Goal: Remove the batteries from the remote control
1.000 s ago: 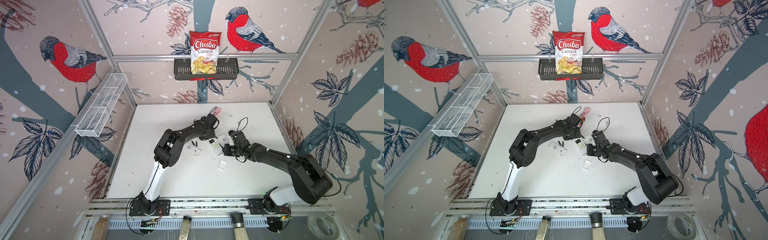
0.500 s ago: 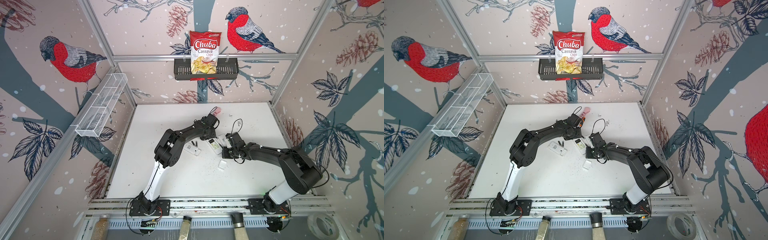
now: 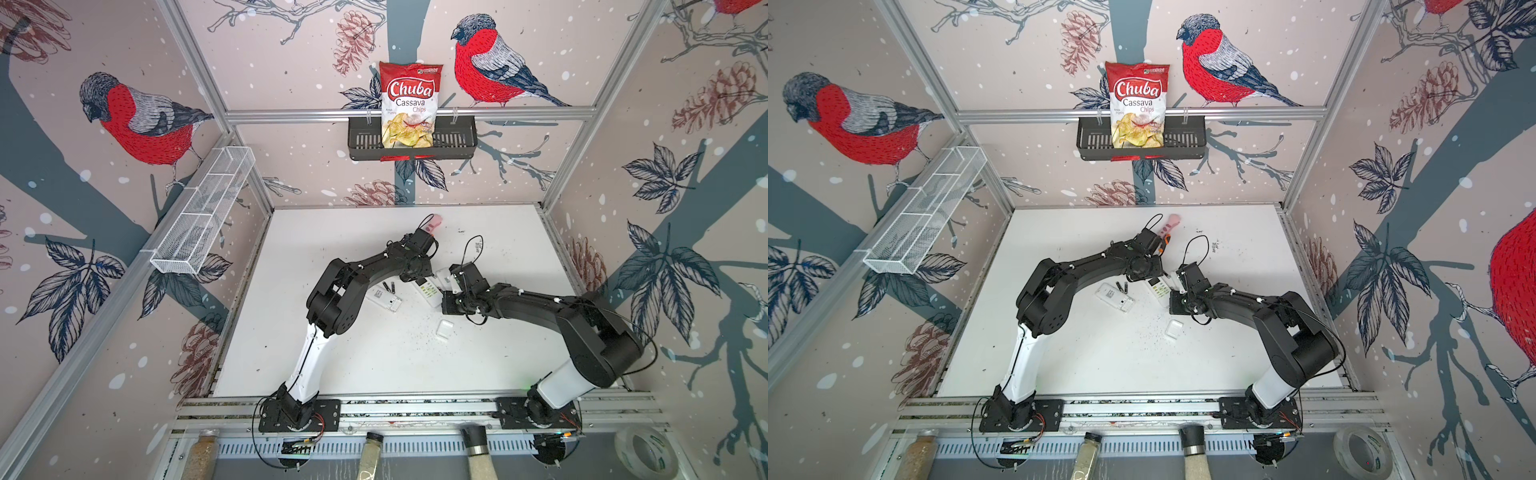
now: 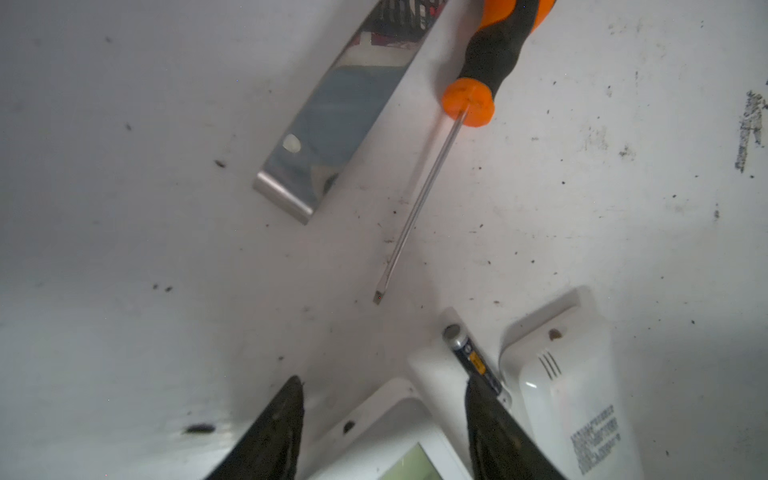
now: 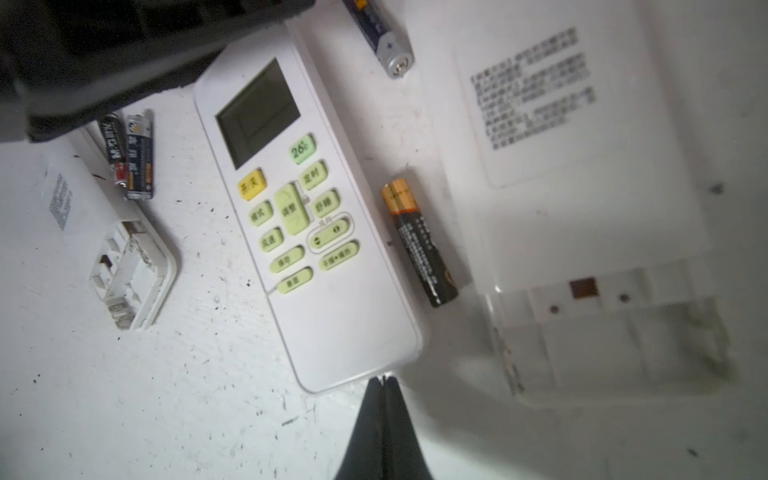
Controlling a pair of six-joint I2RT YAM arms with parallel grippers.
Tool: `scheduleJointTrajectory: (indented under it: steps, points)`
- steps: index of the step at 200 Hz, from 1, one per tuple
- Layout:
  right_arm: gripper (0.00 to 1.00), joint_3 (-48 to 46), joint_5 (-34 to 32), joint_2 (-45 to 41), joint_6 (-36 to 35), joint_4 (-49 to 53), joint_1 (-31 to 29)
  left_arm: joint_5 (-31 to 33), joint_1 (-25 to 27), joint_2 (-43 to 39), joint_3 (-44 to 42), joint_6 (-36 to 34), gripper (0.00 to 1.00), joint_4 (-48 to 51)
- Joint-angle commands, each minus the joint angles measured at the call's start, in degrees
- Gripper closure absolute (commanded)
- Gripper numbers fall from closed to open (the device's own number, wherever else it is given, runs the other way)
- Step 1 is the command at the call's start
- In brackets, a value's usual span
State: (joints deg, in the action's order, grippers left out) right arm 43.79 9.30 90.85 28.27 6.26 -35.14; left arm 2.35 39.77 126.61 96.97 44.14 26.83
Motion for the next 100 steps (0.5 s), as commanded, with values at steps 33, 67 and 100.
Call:
scheduleJointTrajectory:
  steps: [33, 67, 100]
  points:
    - [0.7, -0.5, 0.1, -5.5, -1.1, 1.2, 1.6, 6.5, -0.2, -4.7, 1.7, -0.7, 0.26, 6.3]
    - [0.49, -0.5, 0.6, -7.6, -1.4, 1.3, 4.7, 7.5, 0.9, -5.2, -1.0, 3.2, 0.26, 6.6]
    - [0.42, -2.9, 0.9, -11.9, 0.1, -1.2, 6.6, 11.5, 3.9, -4.5, -2.3, 9.2, 0.04, 5.9]
